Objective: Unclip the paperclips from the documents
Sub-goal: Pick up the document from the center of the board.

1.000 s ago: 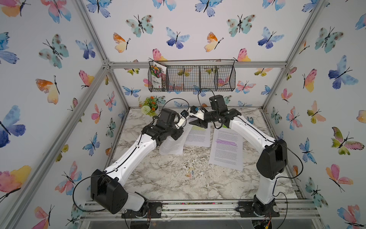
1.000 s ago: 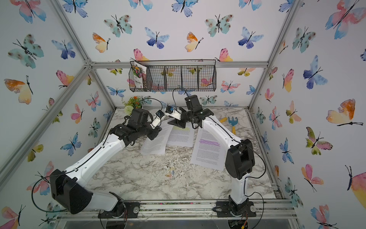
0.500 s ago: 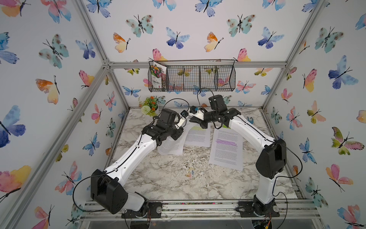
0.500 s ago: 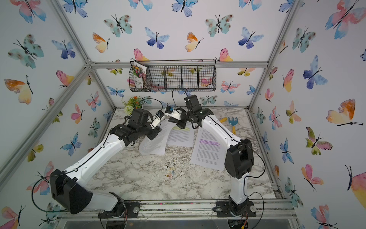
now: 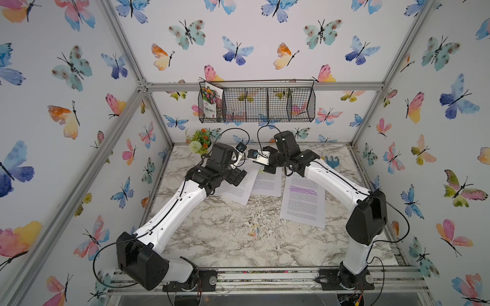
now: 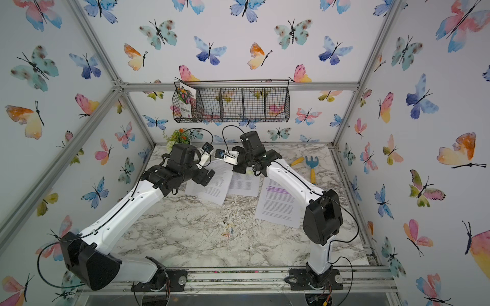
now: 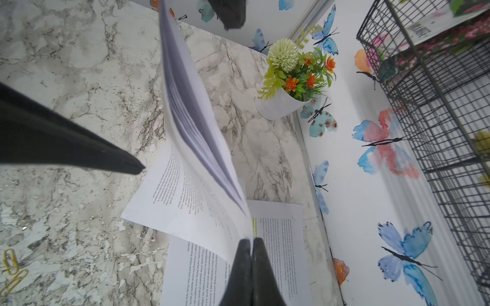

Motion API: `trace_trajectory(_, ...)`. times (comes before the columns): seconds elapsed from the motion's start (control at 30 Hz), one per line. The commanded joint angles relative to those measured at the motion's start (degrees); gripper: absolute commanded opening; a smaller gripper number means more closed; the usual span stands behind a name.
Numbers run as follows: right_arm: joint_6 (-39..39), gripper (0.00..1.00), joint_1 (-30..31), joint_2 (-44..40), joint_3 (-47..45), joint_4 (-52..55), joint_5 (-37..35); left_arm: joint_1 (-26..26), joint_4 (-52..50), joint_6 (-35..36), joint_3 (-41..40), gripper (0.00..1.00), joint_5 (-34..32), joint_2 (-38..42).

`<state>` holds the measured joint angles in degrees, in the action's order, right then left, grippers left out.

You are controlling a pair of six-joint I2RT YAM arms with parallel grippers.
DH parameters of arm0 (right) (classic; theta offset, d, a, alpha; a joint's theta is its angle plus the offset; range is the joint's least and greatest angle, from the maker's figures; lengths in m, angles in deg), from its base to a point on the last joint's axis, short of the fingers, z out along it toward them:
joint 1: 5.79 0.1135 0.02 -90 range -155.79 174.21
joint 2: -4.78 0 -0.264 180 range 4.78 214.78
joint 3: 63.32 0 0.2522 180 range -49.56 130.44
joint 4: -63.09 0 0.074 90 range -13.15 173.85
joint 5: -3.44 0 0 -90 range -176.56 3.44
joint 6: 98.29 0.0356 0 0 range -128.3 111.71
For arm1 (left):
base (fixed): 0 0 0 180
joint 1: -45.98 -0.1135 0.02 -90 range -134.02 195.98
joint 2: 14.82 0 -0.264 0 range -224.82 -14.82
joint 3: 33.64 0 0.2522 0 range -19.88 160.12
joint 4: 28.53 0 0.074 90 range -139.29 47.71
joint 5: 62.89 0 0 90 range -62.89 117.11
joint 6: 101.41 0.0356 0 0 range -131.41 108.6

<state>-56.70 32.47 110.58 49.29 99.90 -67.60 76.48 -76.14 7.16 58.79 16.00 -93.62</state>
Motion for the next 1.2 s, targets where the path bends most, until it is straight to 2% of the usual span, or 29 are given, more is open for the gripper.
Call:
trace_trajectory(0.0, -2.2, 0.02, 0.4, -2.8, -0.2, -2.8, -3.0, 0.2, -1.3, 1.9, 1.5, 0.99, -3.4, 1.6)
trace_trajectory(0.17, -4.6, 0.02, 1.3, -3.0, 0.7, -2.4, -4.4, 0.4, -0.6, 4.3, 3.4, 0.99, -11.2, 1.4)
trace_trajectory(0.37, -5.5, 0.02, 2.4, -2.8, 2.0, -2.4, -4.1, 3.2, 0.6, 9.7, 4.6, 0.99, -12.6, 0.5)
trace_trajectory(0.57, -6.5, 0.02, 3.2, -2.2, 4.2, -1.1, -3.2, 6.0, -0.1, 10.5, 3.5, 0.99, -8.9, -0.6)
trace_trajectory(0.73, -7.4, 0.02, 3.2, -4.6, 1.5, -3.8, -2.6, 6.1, 0.6, 10.0, 2.3, 1.0, -8.6, -0.8)
trace_trajectory(0.97, -6.2, 0.02, 3.2, -8.0, -4.4, -8.0, -1.4, 5.8, -3.3, 3.1, 5.2, 0.92, 1.3, -0.2)
trace_trajectory(1.17, -2.3, 0.02, 2.0, -9.2, -6.9, -9.2, 2.0, 5.5, -6.9, -0.8, 5.4, 0.92, 3.3, 3.1)
